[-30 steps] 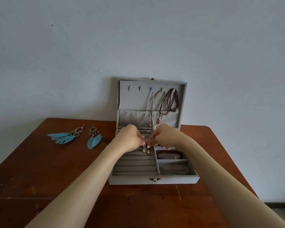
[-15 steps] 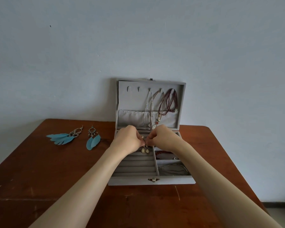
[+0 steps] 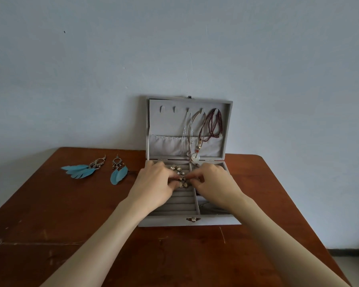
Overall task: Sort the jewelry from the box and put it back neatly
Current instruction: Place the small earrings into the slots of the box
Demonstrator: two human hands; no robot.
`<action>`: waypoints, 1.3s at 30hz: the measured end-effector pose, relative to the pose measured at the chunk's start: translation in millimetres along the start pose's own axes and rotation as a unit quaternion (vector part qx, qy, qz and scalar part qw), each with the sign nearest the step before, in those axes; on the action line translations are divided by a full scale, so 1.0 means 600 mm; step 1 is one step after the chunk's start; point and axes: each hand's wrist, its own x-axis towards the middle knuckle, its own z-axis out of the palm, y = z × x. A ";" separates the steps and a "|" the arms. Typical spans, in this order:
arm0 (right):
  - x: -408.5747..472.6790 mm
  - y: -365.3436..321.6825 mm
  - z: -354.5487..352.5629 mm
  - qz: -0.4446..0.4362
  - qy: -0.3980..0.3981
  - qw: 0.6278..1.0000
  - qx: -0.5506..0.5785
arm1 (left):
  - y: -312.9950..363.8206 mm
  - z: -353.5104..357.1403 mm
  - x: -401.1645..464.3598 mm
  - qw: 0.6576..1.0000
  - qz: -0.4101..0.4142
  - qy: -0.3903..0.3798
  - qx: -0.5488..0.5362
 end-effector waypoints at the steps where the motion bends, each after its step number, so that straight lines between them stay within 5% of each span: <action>1: -0.009 -0.001 0.002 -0.009 0.000 1.000 -0.015 | 0.000 0.001 -0.003 1.000 -0.001 0.003 0.010; 19: -0.003 -0.015 0.008 -0.027 0.011 0.992 -0.126 | 0.009 0.008 0.002 0.999 -0.008 0.040 0.024; 31: -0.007 -0.014 0.012 0.005 0.011 1.000 -0.020 | 0.001 0.004 -0.003 1.000 -0.010 -0.024 -0.011; 39: -0.026 -0.054 0.022 -0.038 0.086 0.996 -0.009 | -0.038 -0.037 -0.063 0.985 0.003 0.108 -0.134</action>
